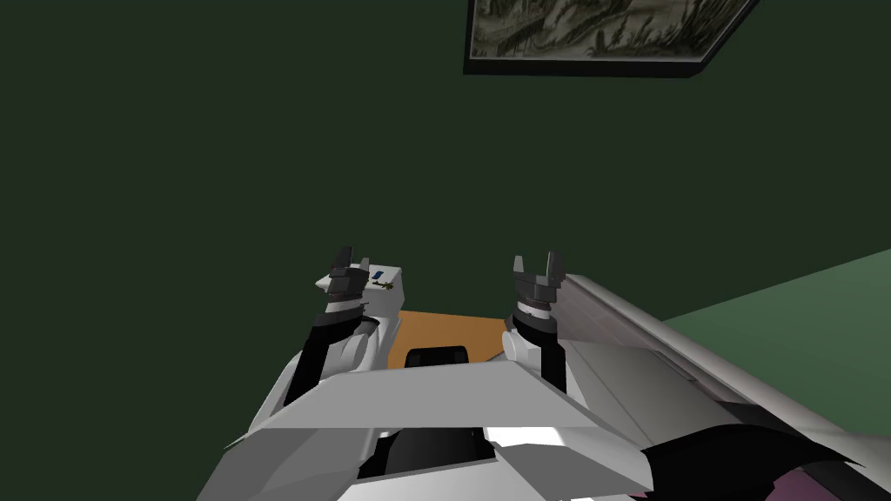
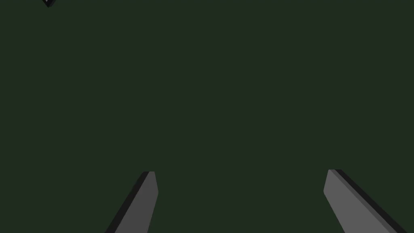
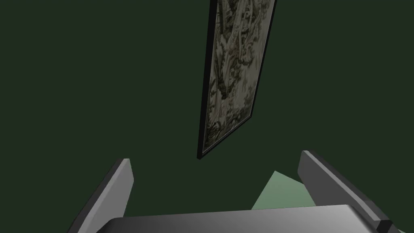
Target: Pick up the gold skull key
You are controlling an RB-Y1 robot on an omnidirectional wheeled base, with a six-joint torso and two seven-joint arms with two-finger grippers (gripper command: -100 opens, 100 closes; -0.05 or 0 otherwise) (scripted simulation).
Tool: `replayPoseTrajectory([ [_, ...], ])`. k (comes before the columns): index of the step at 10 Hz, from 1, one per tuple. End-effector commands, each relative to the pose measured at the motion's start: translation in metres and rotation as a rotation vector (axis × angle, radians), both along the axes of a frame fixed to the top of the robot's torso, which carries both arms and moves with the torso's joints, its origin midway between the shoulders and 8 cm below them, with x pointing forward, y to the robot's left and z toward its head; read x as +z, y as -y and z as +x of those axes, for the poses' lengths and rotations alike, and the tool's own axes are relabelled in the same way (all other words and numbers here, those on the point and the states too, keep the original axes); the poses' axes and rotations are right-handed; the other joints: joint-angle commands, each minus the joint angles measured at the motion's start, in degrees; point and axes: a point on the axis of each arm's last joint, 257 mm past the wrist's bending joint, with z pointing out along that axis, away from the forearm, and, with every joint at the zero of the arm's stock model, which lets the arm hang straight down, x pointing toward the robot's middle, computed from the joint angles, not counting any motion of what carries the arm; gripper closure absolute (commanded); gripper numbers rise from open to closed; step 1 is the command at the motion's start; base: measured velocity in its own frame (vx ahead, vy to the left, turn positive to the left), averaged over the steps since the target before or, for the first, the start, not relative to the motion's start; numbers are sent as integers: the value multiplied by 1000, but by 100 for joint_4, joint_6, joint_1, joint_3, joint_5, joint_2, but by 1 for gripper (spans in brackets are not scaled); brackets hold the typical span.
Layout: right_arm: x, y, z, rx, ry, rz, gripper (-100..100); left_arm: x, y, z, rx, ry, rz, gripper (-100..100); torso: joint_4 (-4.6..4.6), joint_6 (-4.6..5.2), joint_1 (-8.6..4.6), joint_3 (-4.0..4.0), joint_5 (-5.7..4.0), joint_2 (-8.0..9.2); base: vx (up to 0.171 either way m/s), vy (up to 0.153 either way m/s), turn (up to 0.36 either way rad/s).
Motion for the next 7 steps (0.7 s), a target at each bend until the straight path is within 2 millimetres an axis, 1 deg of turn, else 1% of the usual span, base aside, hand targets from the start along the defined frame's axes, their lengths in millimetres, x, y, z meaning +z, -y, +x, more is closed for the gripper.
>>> replayPoseTrajectory([
  [1,0,0,0,0,0,0,0,-2,2,2,-8,-18,26,-100,0,0,0,0,0,0,1,-6,0],
  [4,0,0,0,0,0,0,0,-11,6,9,-17,-79,83,-100,-1,0,-5,-2,-1,-3,10,-17,-2],
  [7,0,0,0,0,0,0,0,-24,5,18,-6,-163,129,-100,-2,0,-10,-6,-2,-11,27,-30,-6],
])
